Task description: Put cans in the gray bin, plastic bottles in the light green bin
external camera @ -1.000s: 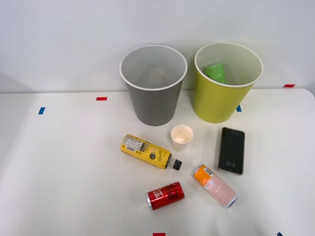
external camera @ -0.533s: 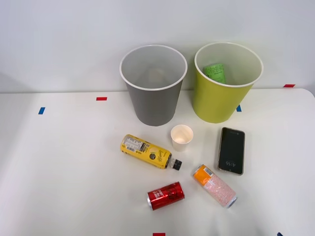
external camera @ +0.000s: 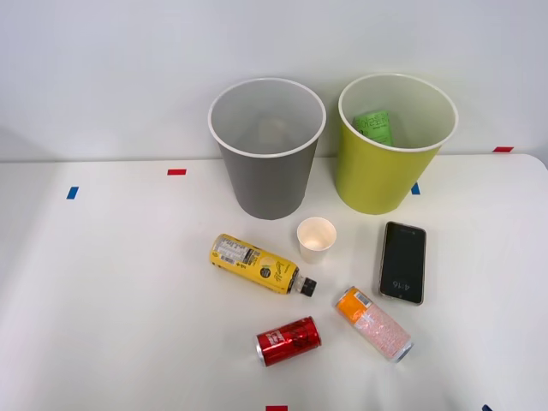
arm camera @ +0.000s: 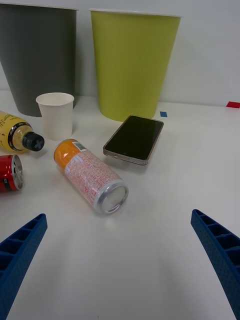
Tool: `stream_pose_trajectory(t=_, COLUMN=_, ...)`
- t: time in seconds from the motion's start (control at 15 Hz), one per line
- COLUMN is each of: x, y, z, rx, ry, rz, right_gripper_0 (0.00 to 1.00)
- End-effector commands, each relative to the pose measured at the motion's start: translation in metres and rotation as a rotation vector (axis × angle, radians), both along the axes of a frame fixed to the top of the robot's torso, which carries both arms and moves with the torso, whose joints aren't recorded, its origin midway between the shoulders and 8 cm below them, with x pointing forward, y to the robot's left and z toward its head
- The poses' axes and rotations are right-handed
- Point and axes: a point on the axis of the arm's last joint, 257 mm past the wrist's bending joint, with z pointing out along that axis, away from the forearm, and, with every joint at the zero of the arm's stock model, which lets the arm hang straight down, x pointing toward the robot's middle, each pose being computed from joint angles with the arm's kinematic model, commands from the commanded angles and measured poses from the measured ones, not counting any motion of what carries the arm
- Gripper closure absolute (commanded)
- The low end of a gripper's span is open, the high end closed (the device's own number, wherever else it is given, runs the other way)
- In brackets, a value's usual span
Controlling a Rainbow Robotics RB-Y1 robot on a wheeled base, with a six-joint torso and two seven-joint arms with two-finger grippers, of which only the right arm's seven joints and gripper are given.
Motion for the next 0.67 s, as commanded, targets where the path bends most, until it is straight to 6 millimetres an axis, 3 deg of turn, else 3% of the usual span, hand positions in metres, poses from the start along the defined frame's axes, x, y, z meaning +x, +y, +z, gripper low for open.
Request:
stream_pose_trajectory(t=0.07, x=0.000, y=0.000, z=0.000, rx=0.000, ry=0.000, rz=0.000, right_gripper_0=0.00)
stream_pose_trajectory(t=0.13, x=0.000, y=0.000, z=0.000, rx=0.000, ry=0.000, rz=0.000, right_gripper_0=0.00)
stream_pose_trajectory(t=0.2, x=0.004, y=0.000, z=-0.012, rx=-0.002, ry=0.017, rz=0.000, right_gripper_0=0.00)
stream_pose_trajectory(t=0.4, x=0.011, y=0.010, z=0.010, rx=-0.024, ry=-0.029, rz=0.039, right_gripper_0=0.00)
stream_pose_trajectory(t=0.67, x=0.040, y=0.017, z=0.020, rx=-0.030, ry=0.061, rz=0.125, right_gripper_0=0.00)
